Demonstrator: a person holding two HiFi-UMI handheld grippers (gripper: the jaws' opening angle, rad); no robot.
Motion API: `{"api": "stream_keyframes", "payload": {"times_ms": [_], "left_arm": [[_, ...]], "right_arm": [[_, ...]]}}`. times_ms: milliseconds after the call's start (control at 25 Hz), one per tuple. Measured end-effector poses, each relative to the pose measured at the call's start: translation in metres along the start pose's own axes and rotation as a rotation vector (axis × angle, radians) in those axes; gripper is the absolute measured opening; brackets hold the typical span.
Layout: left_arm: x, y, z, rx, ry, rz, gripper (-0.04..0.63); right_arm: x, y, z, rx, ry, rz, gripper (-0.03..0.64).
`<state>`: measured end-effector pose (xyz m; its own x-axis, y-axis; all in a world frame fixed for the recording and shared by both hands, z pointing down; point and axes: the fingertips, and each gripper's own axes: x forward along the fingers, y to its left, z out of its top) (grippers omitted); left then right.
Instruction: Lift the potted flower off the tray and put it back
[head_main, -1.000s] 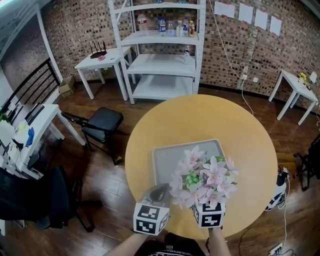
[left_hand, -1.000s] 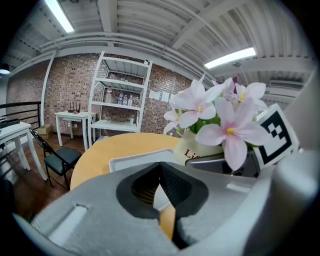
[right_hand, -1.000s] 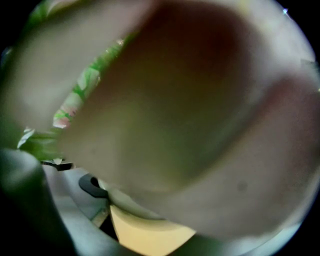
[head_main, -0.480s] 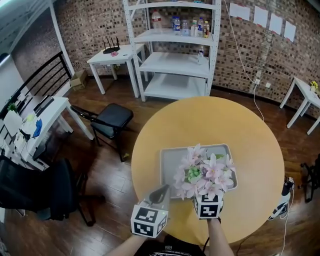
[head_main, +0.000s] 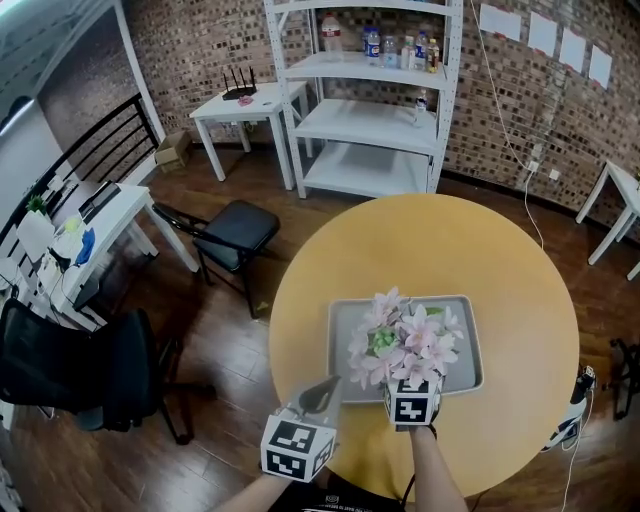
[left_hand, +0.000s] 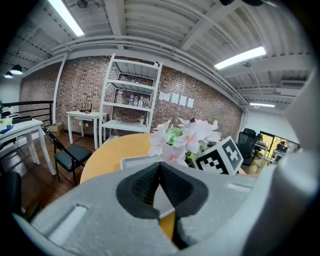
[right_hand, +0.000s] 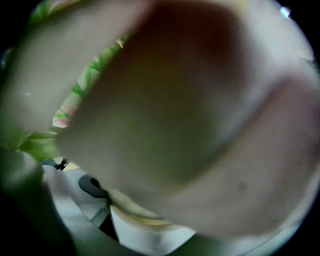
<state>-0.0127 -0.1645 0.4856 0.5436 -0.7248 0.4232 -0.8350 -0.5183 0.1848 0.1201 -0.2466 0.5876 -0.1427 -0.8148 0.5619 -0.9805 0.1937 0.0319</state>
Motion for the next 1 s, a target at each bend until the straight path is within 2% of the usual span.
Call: {"api": "stream_keyframes", "payload": {"times_ms": [120,320,1000], "left_arm": [[0.004,0.002,0.0,0.0,0.006,0.003,0.003],[0.006,0.007,-0.003,-0.006,0.011,0.007,0.003],[0.012,0.013,0.001,-0.011,0.024,0.007,0.003]], "right_arm": [[0.013,0.001,0.007,-0.006,-0.001,0.013,0.538],[0.032,0.003,-0.013,-0.008,0.064,0.019,0.538],[0.041,0.003,-0.024,0.003,0.121,0.021,0.538]]}}
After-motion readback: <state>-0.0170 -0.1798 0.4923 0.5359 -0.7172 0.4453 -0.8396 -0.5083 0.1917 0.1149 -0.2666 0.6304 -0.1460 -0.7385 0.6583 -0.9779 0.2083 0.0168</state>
